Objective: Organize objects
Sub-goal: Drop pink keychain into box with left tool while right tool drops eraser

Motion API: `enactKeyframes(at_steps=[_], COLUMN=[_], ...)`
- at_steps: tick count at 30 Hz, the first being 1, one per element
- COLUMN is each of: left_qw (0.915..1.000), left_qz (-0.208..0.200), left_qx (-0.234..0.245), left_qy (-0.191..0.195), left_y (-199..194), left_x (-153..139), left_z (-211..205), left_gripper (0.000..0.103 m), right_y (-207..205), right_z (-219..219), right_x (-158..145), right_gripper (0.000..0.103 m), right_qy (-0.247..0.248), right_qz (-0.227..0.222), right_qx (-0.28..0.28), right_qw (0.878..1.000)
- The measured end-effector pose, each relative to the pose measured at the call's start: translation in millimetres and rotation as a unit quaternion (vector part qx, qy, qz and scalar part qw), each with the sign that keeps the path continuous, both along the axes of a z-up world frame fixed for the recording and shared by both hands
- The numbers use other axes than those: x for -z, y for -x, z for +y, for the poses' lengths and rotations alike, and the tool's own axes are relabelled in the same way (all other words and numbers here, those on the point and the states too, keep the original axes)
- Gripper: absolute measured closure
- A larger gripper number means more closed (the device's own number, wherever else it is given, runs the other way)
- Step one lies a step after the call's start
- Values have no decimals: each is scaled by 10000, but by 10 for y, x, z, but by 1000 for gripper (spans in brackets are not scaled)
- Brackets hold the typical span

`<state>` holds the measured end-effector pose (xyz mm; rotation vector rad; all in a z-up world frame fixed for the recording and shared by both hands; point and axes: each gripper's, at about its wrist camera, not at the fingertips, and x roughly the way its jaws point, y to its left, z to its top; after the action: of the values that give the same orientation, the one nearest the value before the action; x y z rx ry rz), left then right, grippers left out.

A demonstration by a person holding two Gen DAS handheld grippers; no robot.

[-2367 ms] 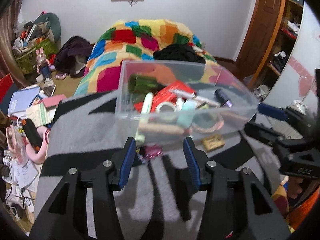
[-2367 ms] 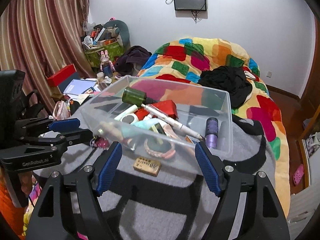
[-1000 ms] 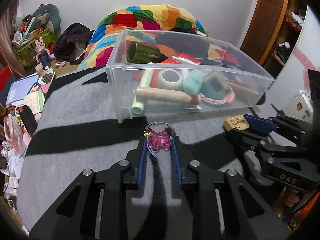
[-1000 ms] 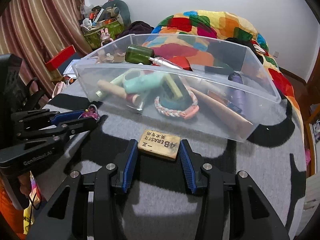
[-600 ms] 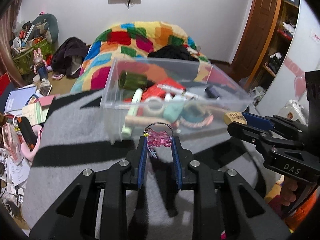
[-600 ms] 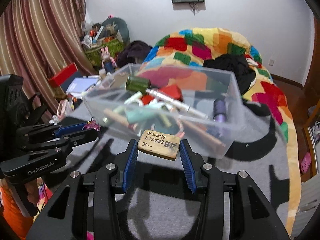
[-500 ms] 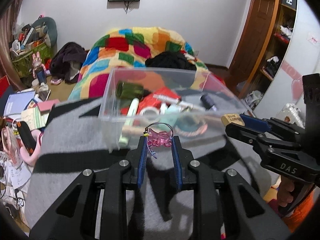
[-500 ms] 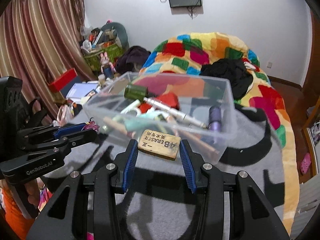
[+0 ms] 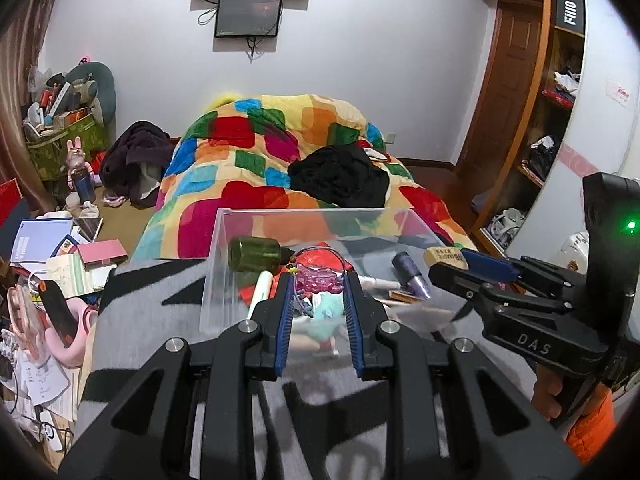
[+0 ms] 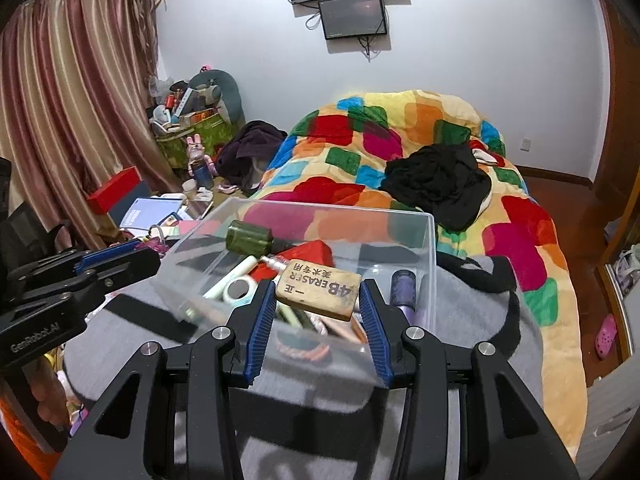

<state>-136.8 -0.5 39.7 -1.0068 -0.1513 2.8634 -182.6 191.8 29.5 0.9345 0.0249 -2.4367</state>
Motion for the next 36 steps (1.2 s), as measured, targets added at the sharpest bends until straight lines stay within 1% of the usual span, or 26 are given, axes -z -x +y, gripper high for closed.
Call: enactKeyframes(at_steps=[5, 7, 10, 12, 17, 25, 26, 27, 28, 30, 32, 33, 36], left_qw=[9996, 9990, 9980, 9978, 9986, 9997, 9998, 9998, 9998, 9997, 9995, 9994, 9994], left_qz=[-268, -425, -601, -631, -504, -120, -72, -16, 24, 118, 251, 290, 316], left_qx=[-72, -48, -17, 18, 143, 206, 204, 194, 191, 142, 67, 43, 63], left_qy=[-4, -84, -175, -209, -72, 39, 55, 85, 105, 156, 189, 189, 110], left_y=[272, 361, 447, 451, 360, 64, 24, -30, -64, -145, -238, -269, -369], left_x=[181, 287, 409, 440, 391, 171, 152, 132, 113, 89, 60, 50, 49], left_z=[-29, -43, -57, -44, 33, 81, 87, 96, 95, 105, 109, 105, 99], left_gripper=[79, 79, 79, 79, 79, 79, 78, 74, 72, 54, 45, 42, 39], right_y=[172, 221, 251, 217, 136, -78, -118, -161, -208, -296, -376, -411, -494], right_z=[-103, -139, -190, -209, -207, -78, -62, -45, -27, 3, 32, 49, 97], right_x=[154, 212, 270, 278, 209, 16, -9, -33, -59, -101, -133, -143, -157], right_gripper=[64, 63, 63, 62, 61, 61, 59, 54, 51, 41, 37, 34, 26], right_qy=[-107, -167, -290, -339, -402, -220, -216, -218, -218, -226, -244, -247, -239], right_qz=[-236, -299, -379, -337, -190, 22, 75, 137, 217, 370, 476, 511, 593], right_qx=[20, 0, -89, -142, -252, -341, -350, -348, -323, -275, -250, -239, -192], right_qw=[9997, 9994, 9988, 9988, 9987, 9992, 9991, 9991, 9990, 9987, 9983, 9981, 9978])
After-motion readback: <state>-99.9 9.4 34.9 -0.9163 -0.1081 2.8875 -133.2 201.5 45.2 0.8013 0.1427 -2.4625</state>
